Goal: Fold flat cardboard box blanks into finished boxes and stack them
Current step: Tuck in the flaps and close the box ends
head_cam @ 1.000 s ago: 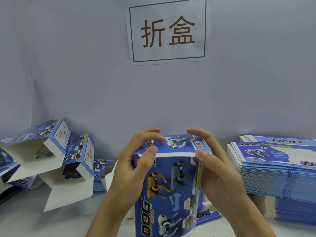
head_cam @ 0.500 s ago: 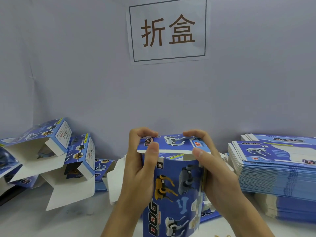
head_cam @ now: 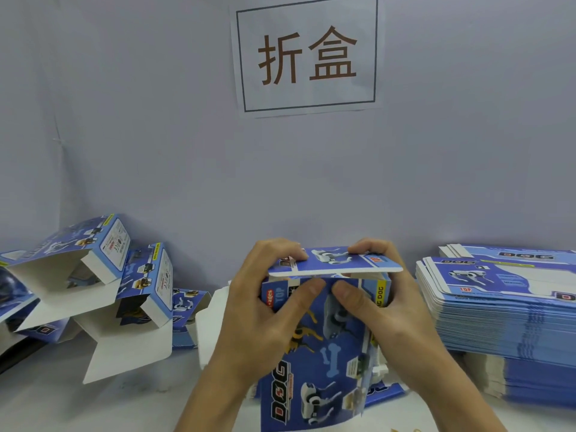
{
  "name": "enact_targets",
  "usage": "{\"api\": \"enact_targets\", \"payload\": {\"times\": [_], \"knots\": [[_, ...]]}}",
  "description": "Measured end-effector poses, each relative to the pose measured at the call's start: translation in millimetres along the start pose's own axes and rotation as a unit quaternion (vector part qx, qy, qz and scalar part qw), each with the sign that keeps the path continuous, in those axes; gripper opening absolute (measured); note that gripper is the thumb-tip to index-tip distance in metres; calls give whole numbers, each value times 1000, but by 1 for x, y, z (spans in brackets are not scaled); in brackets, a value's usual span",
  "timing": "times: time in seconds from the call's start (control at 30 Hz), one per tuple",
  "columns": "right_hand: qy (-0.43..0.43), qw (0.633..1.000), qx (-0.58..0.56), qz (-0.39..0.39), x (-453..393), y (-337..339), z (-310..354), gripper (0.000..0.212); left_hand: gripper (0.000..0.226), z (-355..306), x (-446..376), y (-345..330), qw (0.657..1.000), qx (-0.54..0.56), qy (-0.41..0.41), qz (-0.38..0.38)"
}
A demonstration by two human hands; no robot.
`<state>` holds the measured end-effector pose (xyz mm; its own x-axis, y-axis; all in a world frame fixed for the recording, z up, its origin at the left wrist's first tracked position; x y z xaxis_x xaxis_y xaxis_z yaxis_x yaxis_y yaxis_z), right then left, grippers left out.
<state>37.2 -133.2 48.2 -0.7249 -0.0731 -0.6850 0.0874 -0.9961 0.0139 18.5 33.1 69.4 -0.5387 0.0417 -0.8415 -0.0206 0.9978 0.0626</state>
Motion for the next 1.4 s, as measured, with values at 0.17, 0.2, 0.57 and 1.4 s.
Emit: {"api": "enact_targets", "payload": {"times": [0.17,0.2,0.57,1.4], "knots": [[-46,992,-107,40,-4,-10,-4,62,63,5,6,0,998,13,23,-56],[-43,993,-103,29,-5,-10,-4,60,66,5,7,0,998,15,23,-65],[-62,991,-116,8,1,-6,-11,56,55,5,1,0,999,22,36,-11],[-39,998,-49,-30,2,-1,-10,33,52,13,5,11,998,-32,14,-49]]}}
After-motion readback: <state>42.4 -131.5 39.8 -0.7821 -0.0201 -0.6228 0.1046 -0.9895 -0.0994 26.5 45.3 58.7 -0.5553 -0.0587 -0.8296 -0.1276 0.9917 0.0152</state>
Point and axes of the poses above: each hand's wrist, its own x-axis away from the middle knuckle, its own y-axis out of the back of the hand, z = x × y, the point moved 8 cm from there along -x, towards the middle knuckle, and after that the axes turned 4 degrees about x, right-handed, at the moved point
